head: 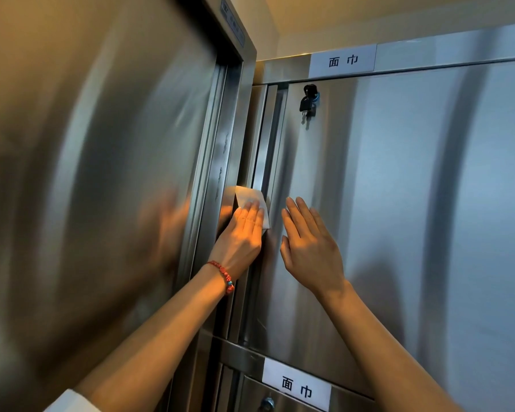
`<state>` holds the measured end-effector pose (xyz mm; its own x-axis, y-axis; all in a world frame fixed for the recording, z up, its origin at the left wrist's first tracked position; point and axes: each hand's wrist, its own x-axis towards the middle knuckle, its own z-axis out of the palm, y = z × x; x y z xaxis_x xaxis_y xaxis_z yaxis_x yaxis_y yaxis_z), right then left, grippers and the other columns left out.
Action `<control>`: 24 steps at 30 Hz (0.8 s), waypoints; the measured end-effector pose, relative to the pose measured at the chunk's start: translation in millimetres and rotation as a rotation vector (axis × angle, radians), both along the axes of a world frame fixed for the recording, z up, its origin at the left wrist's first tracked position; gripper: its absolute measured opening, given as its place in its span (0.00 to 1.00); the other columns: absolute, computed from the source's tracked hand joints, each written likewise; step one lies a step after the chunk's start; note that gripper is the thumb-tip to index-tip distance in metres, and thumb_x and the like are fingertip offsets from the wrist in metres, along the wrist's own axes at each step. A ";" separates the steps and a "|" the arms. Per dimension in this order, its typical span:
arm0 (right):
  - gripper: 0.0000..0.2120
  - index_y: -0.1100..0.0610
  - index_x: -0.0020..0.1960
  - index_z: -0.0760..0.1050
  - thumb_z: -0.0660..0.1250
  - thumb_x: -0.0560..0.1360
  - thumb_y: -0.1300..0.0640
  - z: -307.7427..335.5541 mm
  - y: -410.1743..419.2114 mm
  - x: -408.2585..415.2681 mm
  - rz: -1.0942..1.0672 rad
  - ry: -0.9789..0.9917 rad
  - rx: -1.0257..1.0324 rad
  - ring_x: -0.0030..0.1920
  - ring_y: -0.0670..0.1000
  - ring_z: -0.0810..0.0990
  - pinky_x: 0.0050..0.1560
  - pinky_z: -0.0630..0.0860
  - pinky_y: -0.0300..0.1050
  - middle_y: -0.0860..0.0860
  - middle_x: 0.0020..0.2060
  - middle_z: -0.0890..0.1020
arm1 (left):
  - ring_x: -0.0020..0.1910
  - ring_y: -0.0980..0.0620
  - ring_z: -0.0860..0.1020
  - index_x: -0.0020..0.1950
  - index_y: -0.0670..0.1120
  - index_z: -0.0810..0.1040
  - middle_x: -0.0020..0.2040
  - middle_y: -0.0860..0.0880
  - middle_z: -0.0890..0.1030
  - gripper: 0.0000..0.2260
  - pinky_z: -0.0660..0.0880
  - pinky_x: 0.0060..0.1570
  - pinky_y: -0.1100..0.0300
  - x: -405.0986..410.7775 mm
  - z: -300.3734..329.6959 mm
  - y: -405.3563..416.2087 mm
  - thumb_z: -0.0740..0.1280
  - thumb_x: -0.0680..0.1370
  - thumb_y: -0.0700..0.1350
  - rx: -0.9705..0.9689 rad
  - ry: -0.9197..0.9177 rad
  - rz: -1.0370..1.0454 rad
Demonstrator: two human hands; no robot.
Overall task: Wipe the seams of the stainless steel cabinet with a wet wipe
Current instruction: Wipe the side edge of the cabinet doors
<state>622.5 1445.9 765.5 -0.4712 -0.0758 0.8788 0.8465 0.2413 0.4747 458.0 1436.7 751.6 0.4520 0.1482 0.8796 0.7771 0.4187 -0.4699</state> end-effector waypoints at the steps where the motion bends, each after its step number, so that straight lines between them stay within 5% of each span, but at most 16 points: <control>1: 0.23 0.64 0.64 0.74 0.69 0.73 0.55 -0.1 -0.1 -0.1 -0.001 -0.001 -0.001 0.68 0.59 0.70 0.69 0.60 0.54 0.60 0.65 0.73 | 0.65 0.45 0.73 0.67 0.40 0.70 0.64 0.40 0.75 0.24 0.68 0.65 0.53 0.0 2.3 -0.3 0.70 0.73 0.45 -0.001 -0.005 0.007; 10: 0.23 0.65 0.65 0.73 0.69 0.72 0.56 -0.4 -1.2 -0.1 0.006 -0.003 -0.020 0.68 0.59 0.69 0.69 0.60 0.54 0.60 0.66 0.73 | 0.65 0.44 0.73 0.66 0.38 0.64 0.64 0.39 0.75 0.28 0.70 0.65 0.52 0.4 -9.3 -0.4 0.71 0.72 0.46 -0.010 -0.011 0.015; 17: 0.23 0.65 0.64 0.74 0.69 0.72 0.57 -0.3 -2.3 0.3 0.020 0.000 -0.018 0.68 0.59 0.69 0.69 0.61 0.55 0.61 0.65 0.73 | 0.66 0.46 0.71 0.69 0.43 0.68 0.66 0.42 0.74 0.22 0.68 0.66 0.54 1.7 1.5 -0.1 0.66 0.76 0.47 0.002 0.022 0.071; 24: 0.23 0.65 0.64 0.73 0.69 0.73 0.57 -0.2 -2.0 0.2 0.021 -0.004 -0.020 0.68 0.59 0.70 0.69 0.61 0.55 0.61 0.65 0.73 | 0.64 0.47 0.74 0.66 0.43 0.72 0.63 0.43 0.76 0.24 0.69 0.64 0.55 2.4 1.7 -3.8 0.71 0.72 0.48 0.011 0.013 0.053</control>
